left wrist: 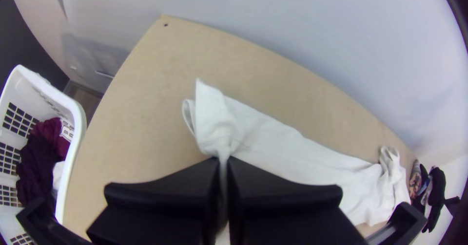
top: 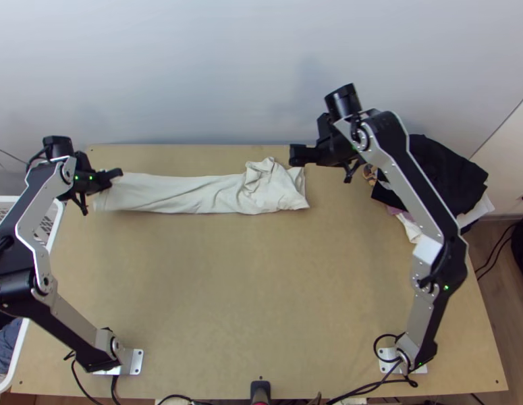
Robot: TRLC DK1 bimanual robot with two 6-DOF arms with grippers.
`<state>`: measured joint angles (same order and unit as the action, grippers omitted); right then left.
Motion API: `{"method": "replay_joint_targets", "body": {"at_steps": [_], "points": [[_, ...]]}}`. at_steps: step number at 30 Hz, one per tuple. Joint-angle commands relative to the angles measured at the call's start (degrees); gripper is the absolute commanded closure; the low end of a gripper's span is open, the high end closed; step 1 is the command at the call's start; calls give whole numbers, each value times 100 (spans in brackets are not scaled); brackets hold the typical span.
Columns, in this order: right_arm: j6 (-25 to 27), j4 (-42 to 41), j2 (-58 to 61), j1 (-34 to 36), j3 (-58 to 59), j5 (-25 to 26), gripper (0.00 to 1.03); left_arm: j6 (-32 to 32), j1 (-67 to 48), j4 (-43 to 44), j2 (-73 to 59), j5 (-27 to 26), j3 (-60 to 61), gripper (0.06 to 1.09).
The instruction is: Fold the t-shirt
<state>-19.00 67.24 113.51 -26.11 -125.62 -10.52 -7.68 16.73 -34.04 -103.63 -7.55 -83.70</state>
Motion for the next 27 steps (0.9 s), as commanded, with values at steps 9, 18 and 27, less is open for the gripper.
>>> {"method": "replay_joint_targets", "body": {"at_steps": [9, 18, 27], "points": [[20, -106, -787, 167, 1084, 235, 4, -682, -1603, -24, 950, -45, -621, 105], [37, -361, -1288, 414, 1848, 244, 4, -1280, -3255, -6, 616, 105, -999, 105], [-7, -361, -1367, 501, 1989, 244, 4, -1666, -4530, 504, -684, 773, -1869, 105]]}}
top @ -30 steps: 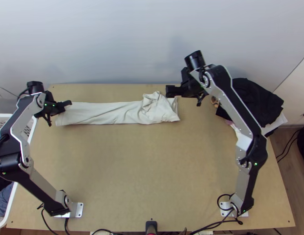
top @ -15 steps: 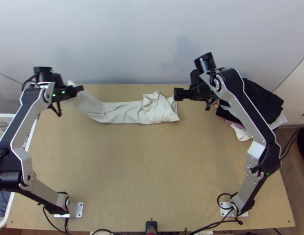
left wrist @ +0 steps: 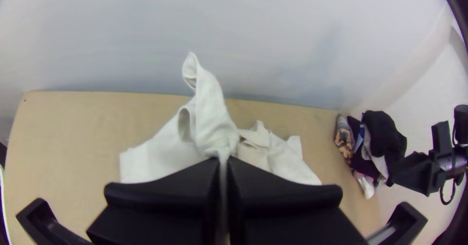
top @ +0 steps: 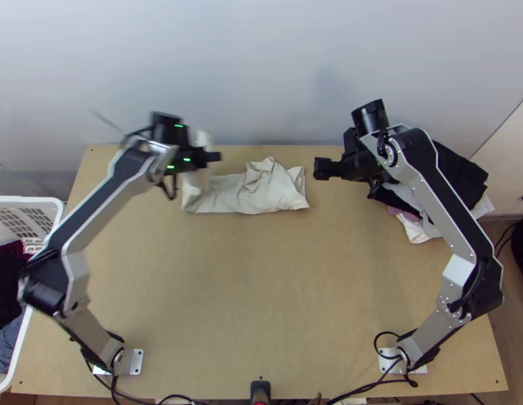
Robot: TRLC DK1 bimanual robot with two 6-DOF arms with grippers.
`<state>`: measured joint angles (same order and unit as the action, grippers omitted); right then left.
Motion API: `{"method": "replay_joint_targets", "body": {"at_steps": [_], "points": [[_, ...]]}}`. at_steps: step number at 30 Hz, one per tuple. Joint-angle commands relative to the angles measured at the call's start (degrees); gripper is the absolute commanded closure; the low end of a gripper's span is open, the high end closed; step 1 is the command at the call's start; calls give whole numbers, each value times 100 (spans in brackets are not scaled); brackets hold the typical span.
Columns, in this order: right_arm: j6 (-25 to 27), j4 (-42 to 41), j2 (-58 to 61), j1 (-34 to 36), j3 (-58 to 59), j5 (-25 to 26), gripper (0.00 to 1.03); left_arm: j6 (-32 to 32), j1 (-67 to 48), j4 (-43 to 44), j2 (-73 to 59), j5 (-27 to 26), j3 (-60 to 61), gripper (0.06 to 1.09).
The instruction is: Fold the t-shirt
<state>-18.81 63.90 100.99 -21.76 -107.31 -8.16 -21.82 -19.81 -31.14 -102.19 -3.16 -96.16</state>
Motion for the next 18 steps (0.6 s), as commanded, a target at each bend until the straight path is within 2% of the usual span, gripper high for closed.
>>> {"method": "replay_joint_targets", "body": {"at_steps": [1, 12, 18], "points": [[-26, -27, -106, 75, 166, 8, 4, -261, -963, 231, -996, 430, -764, 105], [-88, -44, 114, 154, 78, -1, 4, -542, -1508, 187, -2138, 544, -2249, 105], [-149, -44, 237, 330, -80, 8, 4, -533, -1754, -235, -2709, 456, -3032, 105]]}}
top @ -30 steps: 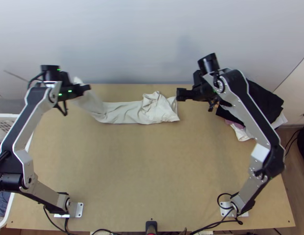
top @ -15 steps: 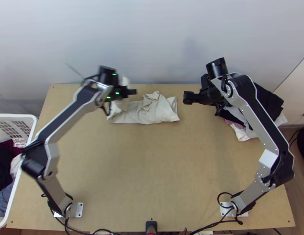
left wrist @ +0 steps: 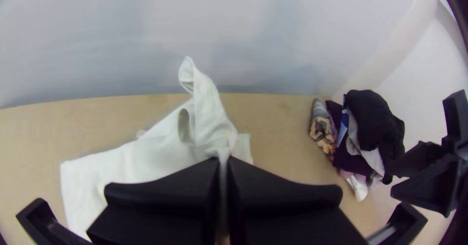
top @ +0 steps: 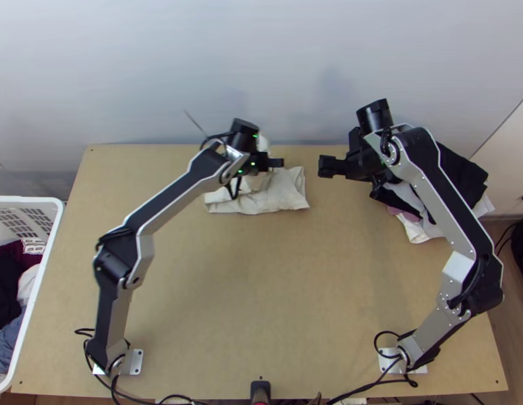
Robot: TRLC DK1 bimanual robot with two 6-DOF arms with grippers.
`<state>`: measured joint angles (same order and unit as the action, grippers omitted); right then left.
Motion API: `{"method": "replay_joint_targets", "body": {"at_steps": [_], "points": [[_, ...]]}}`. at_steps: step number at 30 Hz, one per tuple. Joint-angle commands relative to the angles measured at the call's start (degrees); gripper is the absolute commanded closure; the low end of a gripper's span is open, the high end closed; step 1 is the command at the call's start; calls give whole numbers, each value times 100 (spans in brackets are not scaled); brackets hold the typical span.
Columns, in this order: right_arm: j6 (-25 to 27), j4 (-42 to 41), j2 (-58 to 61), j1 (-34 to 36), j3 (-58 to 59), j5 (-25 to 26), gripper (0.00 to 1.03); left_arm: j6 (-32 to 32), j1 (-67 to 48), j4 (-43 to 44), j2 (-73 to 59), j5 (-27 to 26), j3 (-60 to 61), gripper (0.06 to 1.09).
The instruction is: Fold the t-shirt
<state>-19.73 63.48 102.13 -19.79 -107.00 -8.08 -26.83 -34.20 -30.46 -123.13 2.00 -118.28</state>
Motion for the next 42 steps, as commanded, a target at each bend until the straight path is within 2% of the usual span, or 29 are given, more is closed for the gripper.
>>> {"method": "replay_joint_targets", "body": {"at_steps": [1, 7, 8, 9, 10, 11, 12, 17, 21, 24, 28, 31, 34, 36, 42], "points": [[-58, -3, 132, 160, -110, -1, 4, -24, -360, -312, -651, -86, -828, 105], [-58, -3, 123, 213, -31, -1, 4, -15, -544, -303, -914, -86, -837, 104], [-58, -3, 132, 213, -31, -10, 4, -7, -571, -303, -950, -95, -846, 97], [-66, -3, 132, 204, -23, -1, 4, -7, -597, -303, -958, -174, -846, 77], [-66, -3, 132, 204, -23, -1, 4, -15, -615, -303, -958, -226, -864, 49], [-66, -11, 141, 204, -23, -1, 4, -59, -623, -347, -958, -226, -925, 25], [-66, -11, 150, 204, -14, -1, 4, -138, -632, -452, -958, -226, -1039, 10], [-49, -134, 176, 221, 100, -1, 4, -182, -580, -549, -326, -226, -1057, 10], [30, -381, 246, 54, 224, -1, 4, -200, -342, -1094, 298, -218, -978, 10], [74, -644, 334, -218, 215, -1, 4, 37, -52, -1366, 773, -218, -389, 10], [136, -925, 677, -640, 21, -1, 4, 301, 352, -1050, 1353, -130, 938, 10], [1050, -1321, 958, -939, -172, -10, 4, 486, 554, -356, 1617, 160, 1870, 10], [1050, -1646, 1239, -1106, -401, -10, 7, 486, 739, 5, 1547, 275, 2204, 10], [944, -1778, 1450, -1150, -611, -1, 4, 486, 800, 233, 1406, 380, 2257, 11], [804, -2165, 2338, -1106, -770, 34, 4, 512, 818, 497, 694, 591, 2037, 11]]}}
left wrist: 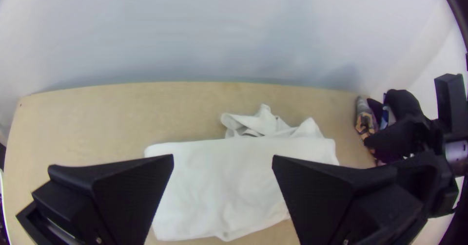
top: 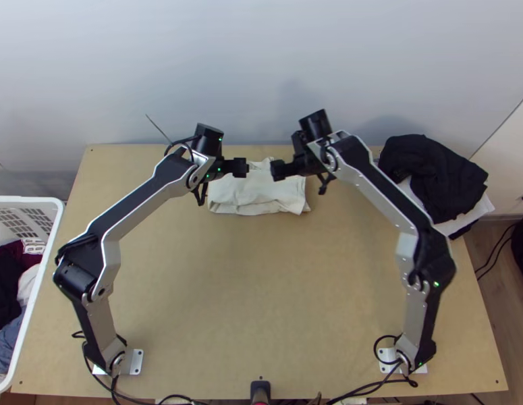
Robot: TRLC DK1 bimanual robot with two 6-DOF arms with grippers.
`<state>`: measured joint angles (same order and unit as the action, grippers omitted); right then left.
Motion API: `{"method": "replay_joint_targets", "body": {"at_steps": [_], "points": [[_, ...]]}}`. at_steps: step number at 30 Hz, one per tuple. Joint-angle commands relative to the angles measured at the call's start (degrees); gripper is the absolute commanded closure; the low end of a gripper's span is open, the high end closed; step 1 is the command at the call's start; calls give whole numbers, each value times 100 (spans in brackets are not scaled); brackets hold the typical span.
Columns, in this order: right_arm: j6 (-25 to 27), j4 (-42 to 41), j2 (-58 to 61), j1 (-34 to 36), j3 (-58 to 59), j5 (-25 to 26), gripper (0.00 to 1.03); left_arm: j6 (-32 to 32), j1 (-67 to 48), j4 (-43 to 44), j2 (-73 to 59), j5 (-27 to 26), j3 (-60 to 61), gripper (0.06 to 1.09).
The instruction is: Fold the t-shirt
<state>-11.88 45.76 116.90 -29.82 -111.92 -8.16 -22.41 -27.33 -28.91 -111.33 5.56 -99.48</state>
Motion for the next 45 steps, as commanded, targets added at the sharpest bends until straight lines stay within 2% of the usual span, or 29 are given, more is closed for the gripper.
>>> {"method": "replay_joint_targets", "body": {"at_steps": [1, 10, 17, 23, 27, 29, 32, 35, 38, 43, 45], "points": [[19, -392, 1028, -94, -348, 43, 4, 71, 132, 324, -609, 261, 96, 11], [19, -410, 1836, -67, -533, 113, 4, 176, 114, 245, -1110, 331, 43, 11], [-192, -322, 1845, -6, -506, 104, 4, 229, 149, 87, -1198, 323, 87, 11], [-658, -278, 1080, 108, -673, -27, 4, 71, 140, -10, -803, 323, 52, 11], [-658, -208, 518, 47, -436, -10, 4, -44, 158, -256, -187, 314, -89, 11], [-174, 74, 448, -76, -375, 34, 4, -88, 176, -388, 120, 314, -159, 11], [397, 179, 289, -278, -85, 781, 4, -123, 237, -616, 568, 314, -247, 11], [845, 82, 26, -542, 223, 869, 4, -149, 360, -862, 1008, 314, -221, 11], [1944, -419, -352, -964, 882, 1045, 4, -149, 510, -985, 1412, 314, -27, 11], [3315, -1517, -792, -1500, 2016, 1669, 4, -140, 694, -994, 1896, 314, 386, 11], [3895, -2062, -888, -1570, 2456, 1730, 4, -149, 773, -994, 2019, 314, 491, 11]]}}
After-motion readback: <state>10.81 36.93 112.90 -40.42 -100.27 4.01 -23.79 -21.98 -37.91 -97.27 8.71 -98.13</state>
